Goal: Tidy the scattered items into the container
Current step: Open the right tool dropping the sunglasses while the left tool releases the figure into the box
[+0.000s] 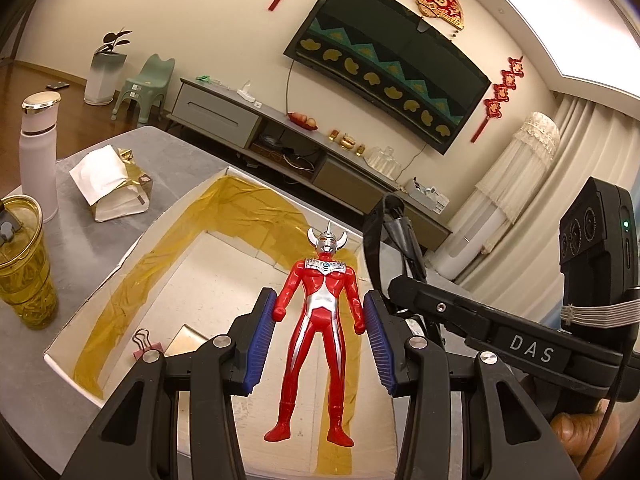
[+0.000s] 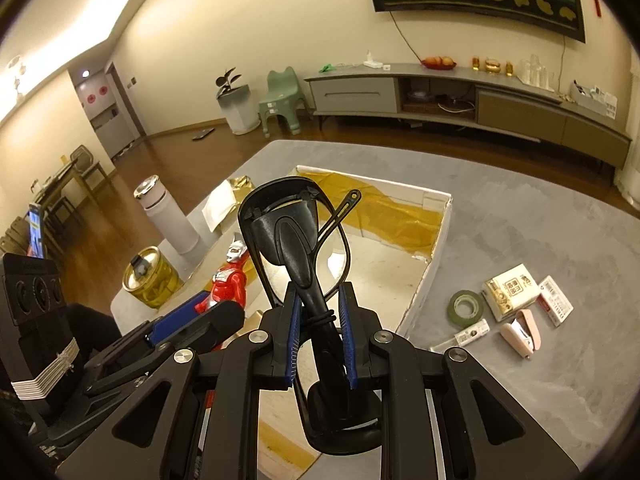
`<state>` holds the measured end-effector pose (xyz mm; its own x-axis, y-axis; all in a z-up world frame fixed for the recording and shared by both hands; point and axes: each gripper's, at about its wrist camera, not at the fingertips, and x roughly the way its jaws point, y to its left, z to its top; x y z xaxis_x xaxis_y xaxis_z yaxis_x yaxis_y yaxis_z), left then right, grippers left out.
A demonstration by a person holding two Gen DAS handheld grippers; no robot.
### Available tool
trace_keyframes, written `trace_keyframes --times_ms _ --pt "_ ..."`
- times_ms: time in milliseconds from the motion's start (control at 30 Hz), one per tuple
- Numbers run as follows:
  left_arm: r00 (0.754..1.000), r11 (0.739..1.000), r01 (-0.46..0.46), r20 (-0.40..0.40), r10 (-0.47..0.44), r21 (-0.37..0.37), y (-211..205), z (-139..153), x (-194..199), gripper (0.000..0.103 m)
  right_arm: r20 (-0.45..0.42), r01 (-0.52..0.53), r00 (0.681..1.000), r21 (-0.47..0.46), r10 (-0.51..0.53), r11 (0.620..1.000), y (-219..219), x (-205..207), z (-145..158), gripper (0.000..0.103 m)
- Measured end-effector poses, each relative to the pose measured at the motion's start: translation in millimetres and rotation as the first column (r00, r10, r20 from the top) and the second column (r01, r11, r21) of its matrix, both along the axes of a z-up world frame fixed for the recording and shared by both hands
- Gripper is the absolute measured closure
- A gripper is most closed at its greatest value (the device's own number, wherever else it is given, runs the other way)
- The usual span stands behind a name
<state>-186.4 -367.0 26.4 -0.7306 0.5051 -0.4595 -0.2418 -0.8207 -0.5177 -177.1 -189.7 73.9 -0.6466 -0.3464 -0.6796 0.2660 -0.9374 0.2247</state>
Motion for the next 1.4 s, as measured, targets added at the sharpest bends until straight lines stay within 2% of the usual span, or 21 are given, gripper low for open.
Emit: trace_keyframes --times_ms 300,500,733,967,1400 --pt "1.000 1.000 0.001 0.009 -0.001 -0.014 0.3 -1.0 -3.8 0.057 0.053 0.001 0.999 -0.048 0.001 0.999 9.4 -16.5 -11.1 0.083" --pt "1.000 1.000 -0.008 0.024 0.009 -0.030 6.9 -4.2 -9.0 0.057 0.105 0.004 0.994 -0.154 0.012 0.988 18.4 -36.8 -19.5 0.083" --pt "0.999 1.000 -0.014 0.037 0.015 -0.022 9.2 -0.2 -31.0 0.057 0.117 -0.006 0.993 -0.151 0.024 0.989 8.4 -59.7 -21.5 0.083" --pt "1.000 1.000 -0.006 0.012 0.006 -0.022 8.5 15.0 -44.4 0.057 0.148 -0.001 0.989 -0.151 0.023 0.989 6.3 -80.6 -33.9 0.083" --pt "0.985 0.996 -0.026 0.174 0.011 0.084 -1.7 -11.7 -77.4 0.057 0.159 -0.005 0.987 -0.139 0.027 0.990 1.4 -97.0 -34.2 0.083"
